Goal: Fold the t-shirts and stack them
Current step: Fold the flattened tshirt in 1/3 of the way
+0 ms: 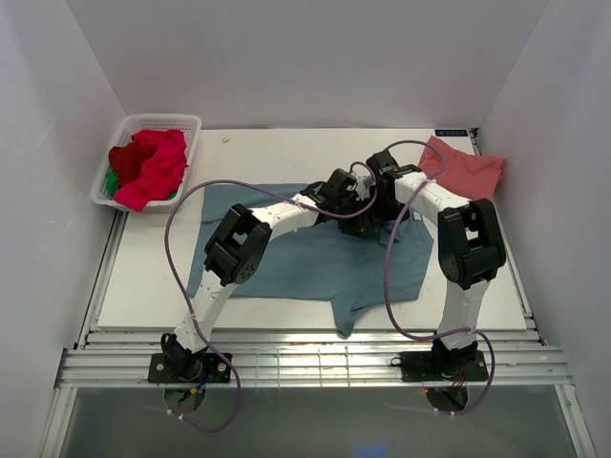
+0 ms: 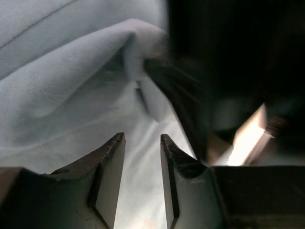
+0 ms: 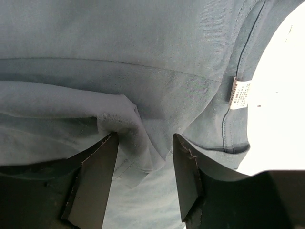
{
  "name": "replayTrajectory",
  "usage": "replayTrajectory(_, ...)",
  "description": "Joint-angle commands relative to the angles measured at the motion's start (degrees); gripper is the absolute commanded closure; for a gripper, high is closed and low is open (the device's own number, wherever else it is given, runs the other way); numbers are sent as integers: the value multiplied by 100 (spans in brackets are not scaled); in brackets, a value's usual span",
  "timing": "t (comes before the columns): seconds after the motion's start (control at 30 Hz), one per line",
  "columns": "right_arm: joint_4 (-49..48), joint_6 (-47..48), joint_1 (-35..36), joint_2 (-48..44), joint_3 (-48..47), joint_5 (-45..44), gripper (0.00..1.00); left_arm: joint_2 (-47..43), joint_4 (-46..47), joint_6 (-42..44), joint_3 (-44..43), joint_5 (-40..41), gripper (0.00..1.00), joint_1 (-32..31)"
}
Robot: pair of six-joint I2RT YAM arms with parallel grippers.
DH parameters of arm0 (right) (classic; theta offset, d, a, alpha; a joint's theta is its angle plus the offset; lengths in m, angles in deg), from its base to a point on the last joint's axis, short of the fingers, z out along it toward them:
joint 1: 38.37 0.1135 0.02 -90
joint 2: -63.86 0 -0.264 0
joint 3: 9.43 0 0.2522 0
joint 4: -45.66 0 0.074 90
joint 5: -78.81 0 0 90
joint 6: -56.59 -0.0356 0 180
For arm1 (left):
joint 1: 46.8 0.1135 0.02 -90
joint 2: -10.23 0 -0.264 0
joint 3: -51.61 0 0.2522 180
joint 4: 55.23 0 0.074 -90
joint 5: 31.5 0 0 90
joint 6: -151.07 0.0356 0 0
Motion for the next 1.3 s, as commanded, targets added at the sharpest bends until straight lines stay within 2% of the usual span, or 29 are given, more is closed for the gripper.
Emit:
replayTrajectory(0.0, -178, -91, -29, -445, 43, 107, 44, -8, -161, 306, -325, 759, 53, -101)
replayTrajectory(0.23, -336, -196, -38, -972, 386, 423, 43, 37, -170, 499, -510, 1779, 51, -145)
replayTrajectory(0.9, -494, -293, -249, -1482, 966, 634, 43, 406, -609, 877, -1055, 2561, 50, -505)
replayTrajectory(1.13, -565, -346, -328, -1667, 1142, 652, 42, 344, -864, 1079, -993, 3177, 60, -707)
replayTrajectory(1.27, -609, -372, -363, -1764, 1282, 661, 42, 327, -899, 1141, -958, 3335, 69, -752)
